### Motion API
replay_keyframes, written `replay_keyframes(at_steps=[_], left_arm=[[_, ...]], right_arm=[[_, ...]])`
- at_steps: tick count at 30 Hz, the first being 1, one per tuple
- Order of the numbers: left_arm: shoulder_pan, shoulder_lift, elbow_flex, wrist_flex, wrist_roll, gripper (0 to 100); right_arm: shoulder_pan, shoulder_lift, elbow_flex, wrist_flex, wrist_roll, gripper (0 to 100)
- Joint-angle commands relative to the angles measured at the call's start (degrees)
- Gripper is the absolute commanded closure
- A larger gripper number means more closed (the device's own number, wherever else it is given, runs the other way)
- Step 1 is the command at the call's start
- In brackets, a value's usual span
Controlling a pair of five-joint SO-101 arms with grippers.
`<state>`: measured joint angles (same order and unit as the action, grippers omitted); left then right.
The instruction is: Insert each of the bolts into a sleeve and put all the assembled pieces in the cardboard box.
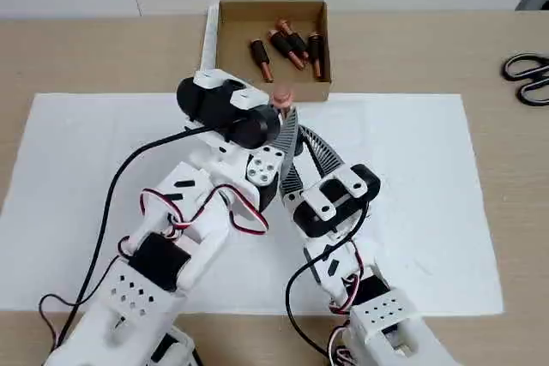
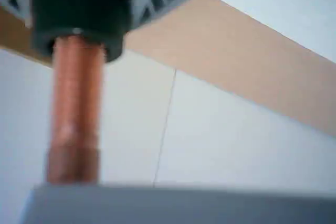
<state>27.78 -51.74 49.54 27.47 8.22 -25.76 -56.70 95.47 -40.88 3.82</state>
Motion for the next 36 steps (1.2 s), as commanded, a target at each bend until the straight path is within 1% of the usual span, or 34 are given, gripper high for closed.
replay_keyframes(at_steps=[1,4,6,7,11,13,32,36], left_arm=[[-4.0,-0.9,-1.8,1.0,-0.2,99],[-3.6,-0.9,-1.8,1.0,-0.3,98],[-3.6,-0.8,-1.7,1.1,-0.3,94],[-3.6,-0.6,-1.7,1.8,-0.3,91],[-2.7,-0.8,-2.2,9.8,-0.4,80],[-2.6,-0.9,-2.2,10.1,-0.3,77],[-2.7,-1.1,-3.5,10.0,-0.3,77],[-5.8,-1.1,-5.5,10.0,-0.3,78]], right_arm=[[0.0,-1.2,0.4,-1.5,0.4,99.4],[0.0,-1.2,0.4,-1.5,0.4,99.4],[0.0,-1.2,0.4,-1.5,0.4,99.4],[0.0,-1.2,0.3,-1.5,0.4,99.4],[0.0,-1.2,0.2,-1.5,0.4,99.4],[0.0,-1.2,0.2,-1.5,0.4,99.4],[0.1,-1.2,0.2,-1.5,0.4,99.4],[1.5,-1.2,-1.5,-1.6,0.4,99.4]])
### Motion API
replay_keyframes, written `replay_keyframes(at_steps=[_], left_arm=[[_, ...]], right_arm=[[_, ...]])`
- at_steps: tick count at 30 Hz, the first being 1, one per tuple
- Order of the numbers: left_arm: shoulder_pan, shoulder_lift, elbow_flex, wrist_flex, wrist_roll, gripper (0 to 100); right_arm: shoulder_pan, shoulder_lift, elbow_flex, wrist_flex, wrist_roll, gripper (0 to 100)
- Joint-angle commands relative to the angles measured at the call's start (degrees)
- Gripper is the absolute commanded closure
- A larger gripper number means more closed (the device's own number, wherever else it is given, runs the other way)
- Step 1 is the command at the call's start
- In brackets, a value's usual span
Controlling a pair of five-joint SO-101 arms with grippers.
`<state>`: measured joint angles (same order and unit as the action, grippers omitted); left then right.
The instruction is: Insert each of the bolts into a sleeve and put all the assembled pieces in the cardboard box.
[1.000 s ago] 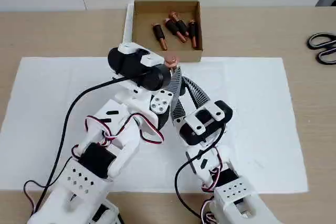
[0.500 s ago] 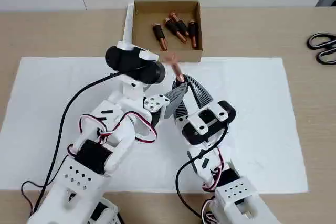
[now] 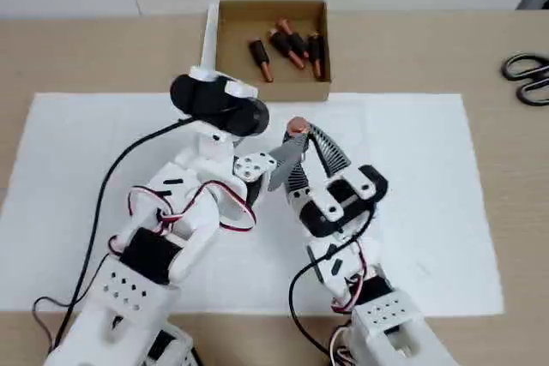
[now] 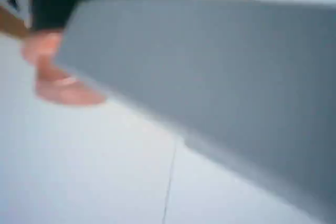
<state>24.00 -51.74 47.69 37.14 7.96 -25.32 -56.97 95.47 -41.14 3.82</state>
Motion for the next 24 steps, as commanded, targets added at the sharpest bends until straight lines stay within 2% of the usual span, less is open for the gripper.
replay_keyframes(at_steps=[1,6,10,13,17,20,24], left_arm=[[-3.2,-1.4,-4.3,0.4,0.1,80],[-5.1,-12.1,-5.7,0.4,0.0,99],[-5.4,-22.9,0.4,0.4,-0.2,99],[-8.7,-30.8,7.9,-0.2,-0.2,99],[-17.1,-42.1,20.4,-7.3,-0.2,99],[-22.5,-49.6,29.3,-10.9,-0.1,99],[-24.0,-52.4,33.8,-11.1,0.2,99]], right_arm=[[2.2,-0.9,-2.5,-1.4,0.4,99.4],[9.5,-0.9,-6.4,-1.1,0.4,99.4],[11.2,-0.7,-6.2,-0.9,0.4,99.4],[11.2,-0.8,-7.5,3.7,0.1,99.4],[13.1,-0.3,-20.0,20.9,-0.5,99.4],[14.8,2.0,-35.7,39.6,-6.4,99.4],[15.4,15.7,-56.1,57.3,-7.6,99.4]])
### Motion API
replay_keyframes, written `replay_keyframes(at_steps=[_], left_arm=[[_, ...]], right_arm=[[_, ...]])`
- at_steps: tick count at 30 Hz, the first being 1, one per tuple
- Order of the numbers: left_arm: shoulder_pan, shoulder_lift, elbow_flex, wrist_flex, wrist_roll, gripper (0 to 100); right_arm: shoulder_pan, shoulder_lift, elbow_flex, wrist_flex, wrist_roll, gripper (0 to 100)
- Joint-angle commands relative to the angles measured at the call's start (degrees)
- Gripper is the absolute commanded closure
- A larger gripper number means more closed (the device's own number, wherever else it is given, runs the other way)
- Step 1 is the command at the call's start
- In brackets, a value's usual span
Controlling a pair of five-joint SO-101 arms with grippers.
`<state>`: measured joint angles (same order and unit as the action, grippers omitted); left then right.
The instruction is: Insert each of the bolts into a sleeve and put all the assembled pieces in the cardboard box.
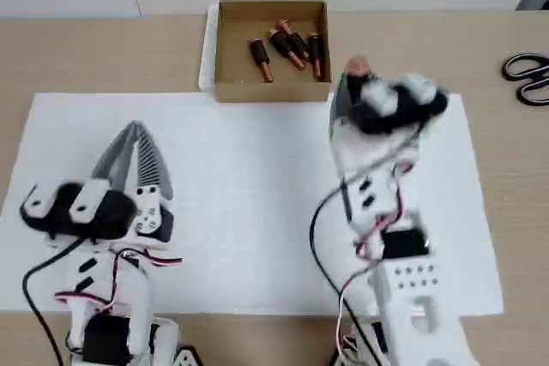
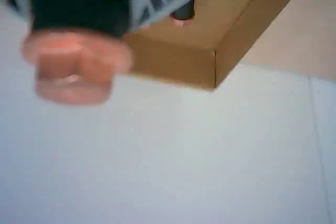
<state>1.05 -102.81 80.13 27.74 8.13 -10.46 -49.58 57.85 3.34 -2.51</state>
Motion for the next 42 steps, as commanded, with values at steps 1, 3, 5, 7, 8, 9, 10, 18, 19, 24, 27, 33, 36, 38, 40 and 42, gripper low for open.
replay_keyframes(at_steps=[1,3,5,7,8,9,10,18,19,24,27,33,36,38,40,42], left_arm=[[-1.1,-0.9,1.4,-1.8,0.1,99],[-1.1,-1.1,1.4,-2.1,0.1,99],[-1.1,-1.1,1.4,-2.1,0.2,99],[-1.1,-1.1,1.4,-2.1,0.2,99],[-1.1,-1.1,1.4,-2.1,0.2,99],[-1.1,-1.1,1.4,-2.1,0.2,99],[-1.1,-1.1,1.4,-2.1,0.2,99],[-1.1,-1.2,1.4,-2.1,0.2,99],[-1.1,-1.2,1.4,-2.1,0.1,99],[-1.1,-1.2,0.2,-2.1,-0.2,99],[-1.1,-1.2,0.2,-2.1,0.0,99],[-1.0,-1.2,0.2,-2.1,0.1,99],[-1.0,-1.2,0.2,-2.1,0.1,99],[-1.0,-1.2,0.2,-2.1,0.1,99],[-0.9,-1.2,0.2,-2.1,0.1,99],[-0.8,-1.2,0.2,-2.1,0.1,99]], right_arm=[[0.7,13.0,-22.9,14.9,-1.1,99.4],[0.7,23.2,-31.9,16.9,-1.1,99.4],[0.7,32.8,-40.8,17.2,-1.1,99.4],[0.4,41.5,-48.9,17.2,-1.1,99.4],[0.4,45.7,-52.7,17.2,-1.1,99.4],[0.4,49.6,-56.4,17.3,-1.1,99.4],[0.4,53.5,-59.7,17.5,-1.0,99.4],[-0.6,82.5,-85.5,19.8,13.3,99.4],[-0.8,86.0,-89.1,19.8,14.0,99.4],[-1.5,102.5,-109.2,19.8,14.3,99.4],[-2.1,112.2,-121.2,19.8,14.3,99.4],[-4.4,128.0,-139.7,20.4,14.4,99.4],[-6.7,131.9,-143.8,21.8,14.4,99.4],[-7.9,132.4,-144.4,24.1,14.4,99.1],[-8.4,132.6,-144.3,26.2,14.4,99.1],[-8.3,132.9,-144.3,27.6,14.4,99.0]])
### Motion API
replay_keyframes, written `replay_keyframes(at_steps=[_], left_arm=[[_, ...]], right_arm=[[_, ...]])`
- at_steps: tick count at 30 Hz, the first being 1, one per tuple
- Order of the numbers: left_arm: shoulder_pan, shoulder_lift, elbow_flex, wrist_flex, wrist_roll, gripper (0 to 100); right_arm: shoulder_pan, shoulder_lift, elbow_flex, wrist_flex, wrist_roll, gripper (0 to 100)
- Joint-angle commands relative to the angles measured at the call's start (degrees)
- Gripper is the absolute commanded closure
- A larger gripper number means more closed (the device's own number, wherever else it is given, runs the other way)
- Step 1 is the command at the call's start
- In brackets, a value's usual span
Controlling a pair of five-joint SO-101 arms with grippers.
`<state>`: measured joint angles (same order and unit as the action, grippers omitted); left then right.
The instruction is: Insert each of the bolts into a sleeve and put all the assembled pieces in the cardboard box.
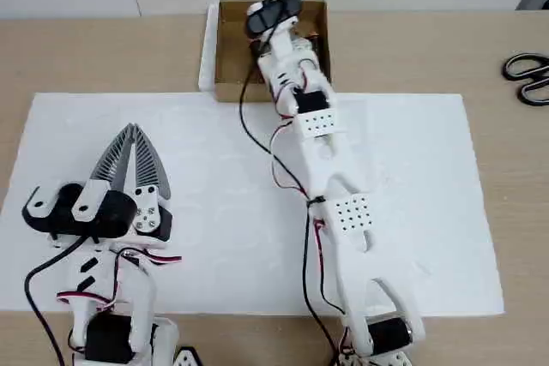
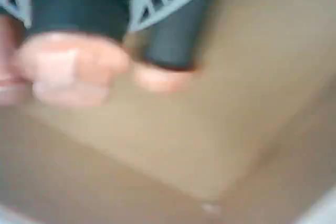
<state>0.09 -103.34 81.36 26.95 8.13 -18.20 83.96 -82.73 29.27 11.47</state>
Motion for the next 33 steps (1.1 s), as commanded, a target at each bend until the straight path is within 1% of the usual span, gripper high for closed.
replay_keyframes(at_steps=[1,2,4,8,10,14,16,18,20,26,31,33], left_arm=[[0.2,-0.7,-1.0,-1.3,0.1,99],[0.3,-0.7,-1.0,-1.3,0.1,99],[0.3,-0.7,-0.9,-1.3,0.1,99],[0.3,-0.7,-0.9,-1.3,0.1,99],[0.3,-0.7,-0.8,-1.3,0.1,99],[0.4,-0.7,-0.8,-1.3,0.1,99],[0.4,-0.7,-0.9,-1.3,0.1,99],[0.4,-0.7,-1.0,-1.3,0.1,99],[0.4,-0.7,-1.0,-1.3,0.1,99],[0.4,-0.7,-1.0,-1.3,0.1,99],[0.4,-0.7,-1.0,-1.3,0.1,99],[0.4,-0.7,-1.0,-1.3,0.2,99]], right_arm=[[-0.4,-0.7,-3.7,2.2,0.4,98.9],[-0.2,-0.7,-3.7,2.5,0.4,98.7],[0.1,-0.7,-3.6,3.5,0.4,94.7],[0.5,-0.7,-3.6,8.1,0.4,79.9],[0.6,-0.7,-3.9,10.4,0.4,75.6],[0.8,-1.2,-4.7,12.9,0.2,75.7],[0.9,-1.2,-8.4,16.2,0.2,75.7],[0.9,-1.3,-14.4,21.8,0.2,75.6],[1.2,-3.6,-13.3,26.2,0.3,75.6],[0.9,-16.7,-13.3,49.9,0.1,75.6],[1.0,-22.3,-13.5,63.5,0.3,75.5],[1.2,-23.9,-13.0,67.3,0.3,75.4]])
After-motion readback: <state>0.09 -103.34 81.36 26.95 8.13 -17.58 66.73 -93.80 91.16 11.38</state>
